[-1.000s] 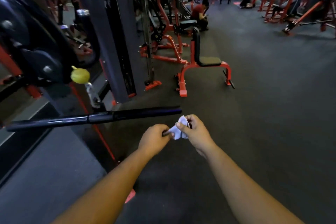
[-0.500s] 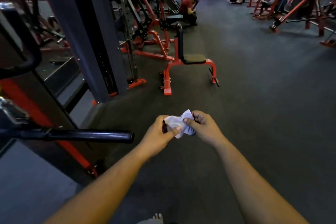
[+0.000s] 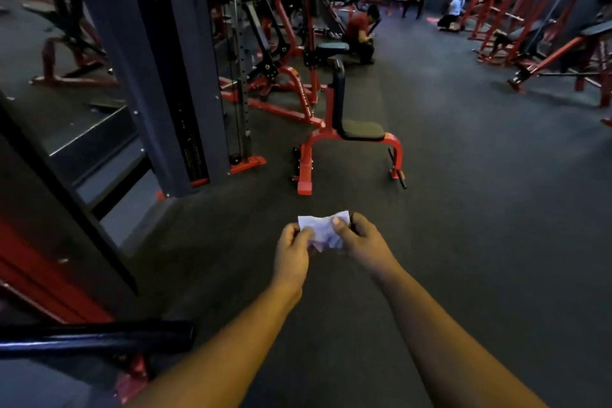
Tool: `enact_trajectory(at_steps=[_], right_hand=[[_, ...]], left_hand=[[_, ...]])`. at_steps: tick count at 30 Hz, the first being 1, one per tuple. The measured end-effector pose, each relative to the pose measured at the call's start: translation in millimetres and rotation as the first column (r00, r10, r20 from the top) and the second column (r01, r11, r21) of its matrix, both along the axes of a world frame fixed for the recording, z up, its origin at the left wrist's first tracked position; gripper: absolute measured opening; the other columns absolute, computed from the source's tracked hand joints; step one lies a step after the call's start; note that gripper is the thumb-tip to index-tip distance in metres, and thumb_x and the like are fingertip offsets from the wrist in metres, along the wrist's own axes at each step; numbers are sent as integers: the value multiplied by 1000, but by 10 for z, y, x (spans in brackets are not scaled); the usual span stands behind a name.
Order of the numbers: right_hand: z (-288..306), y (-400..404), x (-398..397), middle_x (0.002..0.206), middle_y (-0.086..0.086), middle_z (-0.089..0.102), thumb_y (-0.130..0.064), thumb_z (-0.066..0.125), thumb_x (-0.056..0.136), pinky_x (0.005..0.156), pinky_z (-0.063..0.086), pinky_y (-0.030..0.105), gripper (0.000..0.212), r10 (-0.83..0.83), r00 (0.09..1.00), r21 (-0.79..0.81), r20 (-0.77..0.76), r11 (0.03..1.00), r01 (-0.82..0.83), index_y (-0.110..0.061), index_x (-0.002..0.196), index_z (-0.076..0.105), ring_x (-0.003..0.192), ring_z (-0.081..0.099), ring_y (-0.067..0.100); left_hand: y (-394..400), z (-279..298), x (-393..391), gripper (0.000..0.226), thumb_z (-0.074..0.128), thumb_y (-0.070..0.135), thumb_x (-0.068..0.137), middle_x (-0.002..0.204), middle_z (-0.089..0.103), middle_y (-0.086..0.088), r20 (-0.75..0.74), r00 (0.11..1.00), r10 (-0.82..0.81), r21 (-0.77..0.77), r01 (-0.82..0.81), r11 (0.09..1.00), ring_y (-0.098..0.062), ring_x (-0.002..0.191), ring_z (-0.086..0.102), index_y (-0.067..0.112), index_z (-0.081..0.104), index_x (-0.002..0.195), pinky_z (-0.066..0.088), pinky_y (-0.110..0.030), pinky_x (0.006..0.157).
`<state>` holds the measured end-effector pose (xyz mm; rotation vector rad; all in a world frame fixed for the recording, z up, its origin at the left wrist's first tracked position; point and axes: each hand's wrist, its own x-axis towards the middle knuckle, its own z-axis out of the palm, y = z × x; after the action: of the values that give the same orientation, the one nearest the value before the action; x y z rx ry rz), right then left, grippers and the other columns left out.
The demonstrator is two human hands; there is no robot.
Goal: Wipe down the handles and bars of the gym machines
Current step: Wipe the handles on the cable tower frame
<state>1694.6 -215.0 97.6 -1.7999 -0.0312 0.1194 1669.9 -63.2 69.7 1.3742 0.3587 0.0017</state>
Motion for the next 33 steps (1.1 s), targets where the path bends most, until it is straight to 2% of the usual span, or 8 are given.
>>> enact_trajectory(at_steps=[4, 10, 14, 19, 22, 25, 28, 33], right_hand=[[26, 92, 490, 83, 9, 76, -21, 61, 102, 64, 56, 27, 16, 76, 992, -23, 99, 997, -74, -13, 101, 74, 73, 71, 17], [-48, 180, 1442, 85, 2, 76, -22, 60, 102, 63, 53, 25, 16, 21, 1000, 103, 14, 994, -22, -15, 100, 73, 78, 71, 13], [39, 304, 1999, 94, 3, 75, -26, 59, 103, 68, 56, 31, 16, 199, 973, 326, -116, 933, -152, -17, 104, 72, 85, 71, 16], [352, 583, 2567, 100, 4, 76, -25, 63, 100, 67, 57, 29, 15, 506, 862, 311, -20, 823, -475, -19, 109, 74, 90, 74, 18], [509, 939, 2779, 95, 4, 73, -26, 62, 100, 61, 54, 25, 13, 542, 840, 315, 7, 796, -516, -20, 104, 73, 82, 70, 15], [670, 1404, 2915, 90, 0, 70, -28, 61, 101, 61, 51, 24, 13, 575, 816, 331, 52, 761, -558, -20, 100, 71, 76, 65, 8], [866, 1917, 2933, 91, -1, 70, -26, 58, 103, 65, 51, 23, 15, 646, 756, 362, 102, 684, -633, -18, 99, 69, 80, 64, 9], [1081, 2695, 2704, 99, -2, 69, -32, 58, 103, 84, 56, 46, 13, 766, 618, 377, 177, 528, -761, -26, 100, 68, 95, 66, 21]], left_hand=[[-15, 66, 387, 18, 62, 40, 101, 102, 74, 1, 39, 999, 28, 74, -31, 997, -17, 93, 73, 26, 65, 113, 61, -40, 81], [23, 146, 1086, 14, 62, 22, 103, 80, 72, -7, 109, 980, 168, 199, -187, 962, -13, 65, 62, 11, 69, 99, 55, -32, 65], [42, 226, 1559, 13, 59, 25, 104, 90, 73, -8, 77, 950, 303, 236, -313, 920, -16, 75, 69, 16, 68, 103, 59, -34, 68], [254, 445, 1877, 13, 60, 36, 103, 101, 73, 5, 127, 863, 489, 375, -498, 782, -9, 92, 71, 29, 66, 113, 62, -39, 85], [514, 640, 1866, 19, 59, 35, 103, 108, 70, 14, 199, 783, 590, 477, -603, 640, 2, 97, 67, 30, 63, 121, 56, -23, 87], [815, 929, 1769, 22, 62, 33, 101, 104, 69, 16, 265, 698, 665, 593, -662, 458, 10, 90, 63, 29, 63, 123, 47, -9, 75], [1129, 1254, 1570, 30, 65, 40, 99, 106, 69, 13, 351, 609, 712, 686, -684, 247, 2, 92, 64, 26, 66, 126, 54, -22, 84], [1578, 1642, 1071, 42, 57, 49, 101, 130, 61, 14, 440, 518, 733, 793, -607, -48, -4, 113, 59, 28, 60, 137, 52, -28, 95]])
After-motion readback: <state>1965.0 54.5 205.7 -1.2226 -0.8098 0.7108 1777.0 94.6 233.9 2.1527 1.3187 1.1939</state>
